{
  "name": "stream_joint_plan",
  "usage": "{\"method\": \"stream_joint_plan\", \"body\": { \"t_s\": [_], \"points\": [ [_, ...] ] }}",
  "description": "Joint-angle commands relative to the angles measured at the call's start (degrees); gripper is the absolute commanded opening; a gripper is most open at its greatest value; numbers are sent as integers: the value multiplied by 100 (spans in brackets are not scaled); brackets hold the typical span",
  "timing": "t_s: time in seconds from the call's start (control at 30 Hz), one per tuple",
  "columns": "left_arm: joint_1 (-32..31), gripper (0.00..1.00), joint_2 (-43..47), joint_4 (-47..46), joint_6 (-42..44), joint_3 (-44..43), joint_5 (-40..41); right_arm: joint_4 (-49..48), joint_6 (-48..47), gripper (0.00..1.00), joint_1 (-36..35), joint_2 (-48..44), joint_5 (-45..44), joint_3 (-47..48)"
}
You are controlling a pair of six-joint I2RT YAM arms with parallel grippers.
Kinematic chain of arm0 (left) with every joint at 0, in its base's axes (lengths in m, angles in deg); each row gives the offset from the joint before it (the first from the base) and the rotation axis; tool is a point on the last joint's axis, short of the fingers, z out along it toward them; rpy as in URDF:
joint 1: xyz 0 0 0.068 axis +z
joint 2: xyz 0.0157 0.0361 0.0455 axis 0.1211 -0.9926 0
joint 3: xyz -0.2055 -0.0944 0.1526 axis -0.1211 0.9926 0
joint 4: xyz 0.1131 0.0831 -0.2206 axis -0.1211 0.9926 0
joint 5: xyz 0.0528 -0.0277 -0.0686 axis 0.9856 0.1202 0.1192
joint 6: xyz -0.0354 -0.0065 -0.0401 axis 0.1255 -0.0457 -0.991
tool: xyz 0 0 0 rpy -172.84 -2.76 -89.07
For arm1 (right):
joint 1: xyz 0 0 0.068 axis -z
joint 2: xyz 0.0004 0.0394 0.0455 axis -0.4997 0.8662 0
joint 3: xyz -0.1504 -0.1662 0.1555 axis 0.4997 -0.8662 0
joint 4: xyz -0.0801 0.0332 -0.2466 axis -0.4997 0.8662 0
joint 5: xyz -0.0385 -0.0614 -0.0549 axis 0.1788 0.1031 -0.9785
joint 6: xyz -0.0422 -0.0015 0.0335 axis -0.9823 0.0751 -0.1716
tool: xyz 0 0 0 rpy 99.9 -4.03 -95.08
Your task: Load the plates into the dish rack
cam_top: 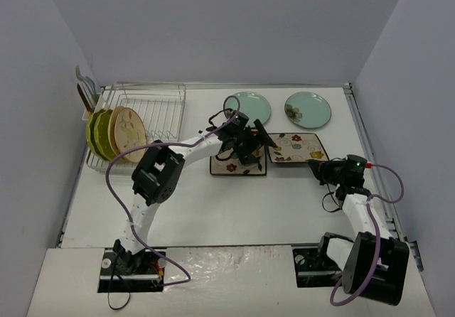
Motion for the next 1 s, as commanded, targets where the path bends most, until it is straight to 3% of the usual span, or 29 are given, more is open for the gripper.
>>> {"method": "stream_joint_plan", "body": {
  "t_s": [0.0,0.4,0.7,0.97],
  "points": [
    [-100,95,-58,-273,-490,-602,-247,-906,149,0,-50,-19,465,392],
    [-214,76,-566,-746,-994,-1086,-524,-1003,255,0,-33,-10,665,314],
    [-217,49,-607,-1151,-1152,-873,-608,-802,208,0,-33,-118,889,322],
    [-214,32,-595,-1403,-1172,-710,-621,-663,193,0,-33,-294,1056,285]
  ]
}}
